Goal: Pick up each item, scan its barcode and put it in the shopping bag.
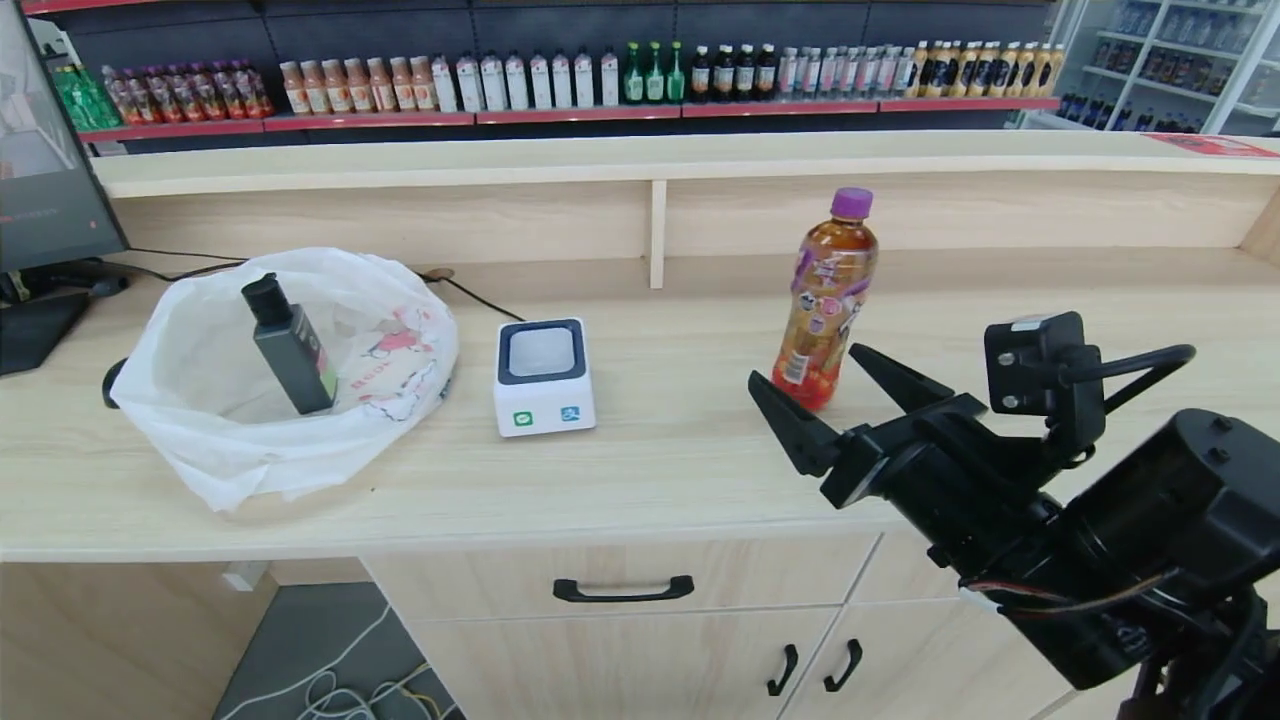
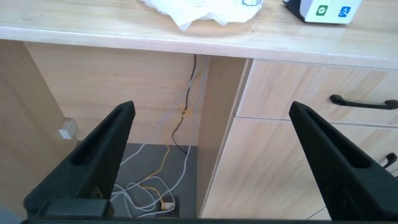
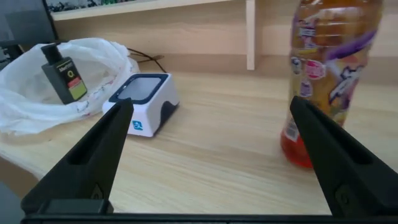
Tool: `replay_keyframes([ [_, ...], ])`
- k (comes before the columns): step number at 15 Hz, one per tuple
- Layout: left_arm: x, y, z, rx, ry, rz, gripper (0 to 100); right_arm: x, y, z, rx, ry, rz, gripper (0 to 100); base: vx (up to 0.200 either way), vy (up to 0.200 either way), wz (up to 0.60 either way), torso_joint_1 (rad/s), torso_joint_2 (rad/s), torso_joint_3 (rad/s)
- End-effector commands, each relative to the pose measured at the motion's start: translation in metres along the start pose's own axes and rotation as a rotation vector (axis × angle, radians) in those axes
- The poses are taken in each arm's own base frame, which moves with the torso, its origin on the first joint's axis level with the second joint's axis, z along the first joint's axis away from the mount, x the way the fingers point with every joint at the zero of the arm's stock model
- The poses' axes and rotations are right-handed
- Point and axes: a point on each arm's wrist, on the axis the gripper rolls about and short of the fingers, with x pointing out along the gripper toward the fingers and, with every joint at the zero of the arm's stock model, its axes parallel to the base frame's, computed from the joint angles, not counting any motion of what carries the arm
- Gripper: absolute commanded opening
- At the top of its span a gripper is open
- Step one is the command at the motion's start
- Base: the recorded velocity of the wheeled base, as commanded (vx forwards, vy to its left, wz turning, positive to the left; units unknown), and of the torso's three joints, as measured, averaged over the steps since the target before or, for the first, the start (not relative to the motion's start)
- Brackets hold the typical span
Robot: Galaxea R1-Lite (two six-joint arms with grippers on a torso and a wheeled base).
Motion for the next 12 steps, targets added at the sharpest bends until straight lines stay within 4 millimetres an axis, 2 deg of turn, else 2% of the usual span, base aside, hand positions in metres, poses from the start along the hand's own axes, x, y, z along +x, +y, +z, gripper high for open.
replay_keyframes([
  [1, 0.0, 0.0, 0.0, -0.001, 0.0, 0.001, 100, 0.003, -0.011, -0.004, -0.013, 0.011, -0.042, 100, 0.0, 0.0, 0.0, 0.0, 0.0, 0.0],
  [4, 0.0, 0.0, 0.0, 0.002, 0.0, 0.001, 100, 0.011, -0.023, -0.015, -0.03, 0.035, -0.086, 100, 0.0, 0.0, 0.0, 0.0, 0.0, 0.0],
  [7, 0.0, 0.0, 0.0, 0.004, 0.0, 0.001, 100, 0.031, -0.038, -0.024, -0.059, 0.03, -0.136, 100, 0.0, 0.0, 0.0, 0.0, 0.0, 0.0],
  [12, 0.0, 0.0, 0.0, 0.007, 0.0, 0.001, 100, 0.049, -0.046, -0.041, -0.086, 0.047, -0.163, 100, 0.0, 0.0, 0.0, 0.0, 0.0, 0.0],
])
